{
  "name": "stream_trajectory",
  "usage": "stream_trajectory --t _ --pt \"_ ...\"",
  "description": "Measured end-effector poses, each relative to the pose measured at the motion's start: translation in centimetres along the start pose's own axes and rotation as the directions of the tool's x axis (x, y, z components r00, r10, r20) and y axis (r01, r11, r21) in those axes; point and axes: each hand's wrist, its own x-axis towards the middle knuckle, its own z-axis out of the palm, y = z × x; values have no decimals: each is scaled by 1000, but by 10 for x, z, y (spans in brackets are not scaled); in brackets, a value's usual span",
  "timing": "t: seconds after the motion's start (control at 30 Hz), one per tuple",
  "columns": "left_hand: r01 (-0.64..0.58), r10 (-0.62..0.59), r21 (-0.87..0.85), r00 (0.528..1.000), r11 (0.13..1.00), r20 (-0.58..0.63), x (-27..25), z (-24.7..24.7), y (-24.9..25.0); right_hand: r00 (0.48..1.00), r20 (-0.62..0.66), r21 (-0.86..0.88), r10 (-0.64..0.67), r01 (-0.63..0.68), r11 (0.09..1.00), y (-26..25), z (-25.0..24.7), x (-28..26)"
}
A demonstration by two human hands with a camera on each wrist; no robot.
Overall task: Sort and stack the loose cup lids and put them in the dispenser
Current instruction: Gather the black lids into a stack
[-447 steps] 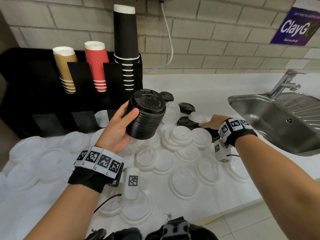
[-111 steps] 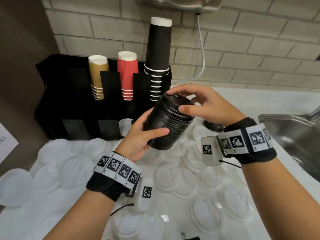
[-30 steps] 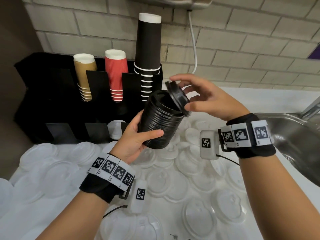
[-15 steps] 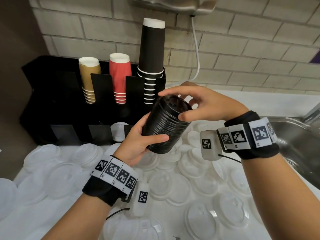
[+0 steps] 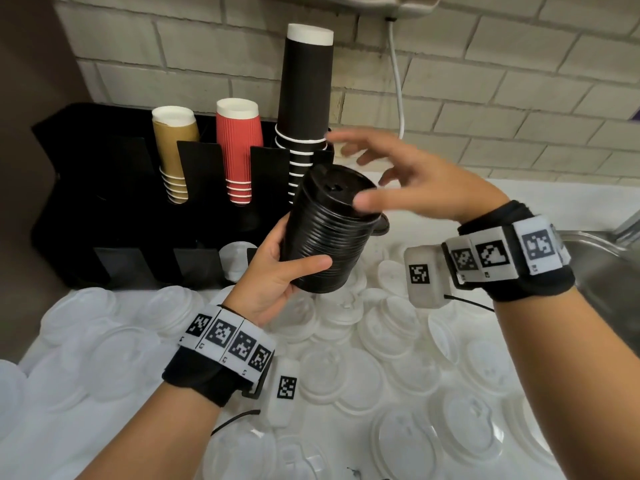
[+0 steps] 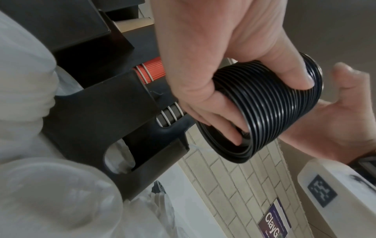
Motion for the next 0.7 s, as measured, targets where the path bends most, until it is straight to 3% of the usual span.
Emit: stream_trajectory --t 0.07,0.13,0.17,0.23,0.3,0.37,0.43,0.7 --pt "-19 19 -21 1000 1000 -7 2 -3 3 980 -187 128 69 -45 991 15 -10 4" --pt "-44 44 -30 999 999 -7 3 -7 8 917 -320 237 239 -167 957 45 -16 15" --pt "-57 56 -32 998 998 -6 4 -8 10 892 -295 252 342 -272 929 63 -16 23" --pt "-76 76 -39 997 996 0 6 -10 16 833 -128 190 539 -513 837 102 -6 39" --pt "-76 77 -46 997 996 6 9 -10 22 744 -1 -79 669 -667 741 140 7 57" --pt "-79 80 -42 997 996 6 12 -11 25 671 22 -365 741 -685 630 165 18 73" --pt "-82 83 -34 996 996 14 15 -11 27 646 -1 -543 763 -641 542 184 24 85" --pt "-99 99 -22 995 995 0 23 -14 35 607 -15 -721 795 -557 412 234 41 95"
